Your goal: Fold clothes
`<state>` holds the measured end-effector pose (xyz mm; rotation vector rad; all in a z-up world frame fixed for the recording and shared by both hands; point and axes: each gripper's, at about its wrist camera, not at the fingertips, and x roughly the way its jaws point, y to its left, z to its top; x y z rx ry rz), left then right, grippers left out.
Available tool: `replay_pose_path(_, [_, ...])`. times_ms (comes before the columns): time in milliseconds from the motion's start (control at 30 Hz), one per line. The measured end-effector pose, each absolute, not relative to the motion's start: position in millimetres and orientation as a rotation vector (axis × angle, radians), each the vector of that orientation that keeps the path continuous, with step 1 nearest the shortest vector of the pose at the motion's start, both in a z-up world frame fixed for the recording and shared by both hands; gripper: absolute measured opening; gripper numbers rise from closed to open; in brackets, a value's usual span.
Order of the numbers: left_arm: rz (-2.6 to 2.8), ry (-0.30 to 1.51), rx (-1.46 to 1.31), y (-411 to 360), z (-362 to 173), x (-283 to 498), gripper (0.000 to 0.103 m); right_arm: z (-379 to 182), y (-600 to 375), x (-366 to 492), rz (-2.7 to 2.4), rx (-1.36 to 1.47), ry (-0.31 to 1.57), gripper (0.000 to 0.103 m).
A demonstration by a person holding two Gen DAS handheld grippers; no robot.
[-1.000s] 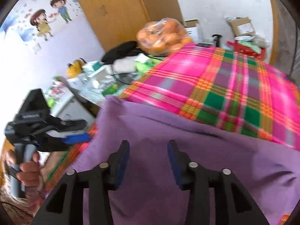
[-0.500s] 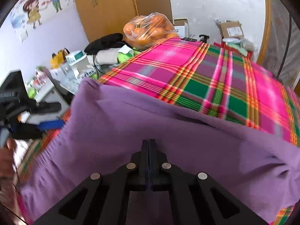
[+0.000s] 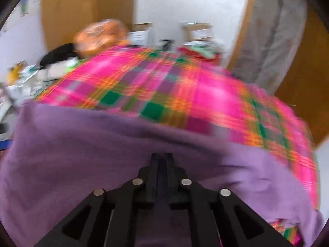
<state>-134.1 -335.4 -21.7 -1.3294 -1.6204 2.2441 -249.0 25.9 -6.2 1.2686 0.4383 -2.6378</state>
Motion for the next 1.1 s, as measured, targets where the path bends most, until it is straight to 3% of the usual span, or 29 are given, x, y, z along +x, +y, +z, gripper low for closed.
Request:
replay_pose_path(100, [2.252, -1.612, -1.337, -334.3, -20.7, -134.9, 0.044, -8.8, 52.7, -259.0, -2.685, 1.272, 0.369, 0.005])
replay_pose_path(367, [2.257, -1.627, -1.333, -334.0, -21.1, -135.7, 0.044, -8.0, 107.9, -271.2, -2.821, 1.364, 0.409, 0.005])
replay_pose_path(467, [2.258, -1.613, -1.341, -331.3, -19.9, -137.0, 0.044, -8.8, 120.0, -274.9, -2.855, 1.385, 0.438, 0.000])
replay_pose_path(800, [2.233, -1.605, -1.348, -327.5, -21.5, -139.1, 0.044, -15.4, 104.7, -274.0, -2.909, 1.374, 0.626, 0.000])
replay_pose_path(1100, [2.093, -1.647, -1.374, -324.8, -30.5, -152.1, 0.044, -18.4, 105.3, -282.3, -2.916, 1.371, 0.646, 0.000])
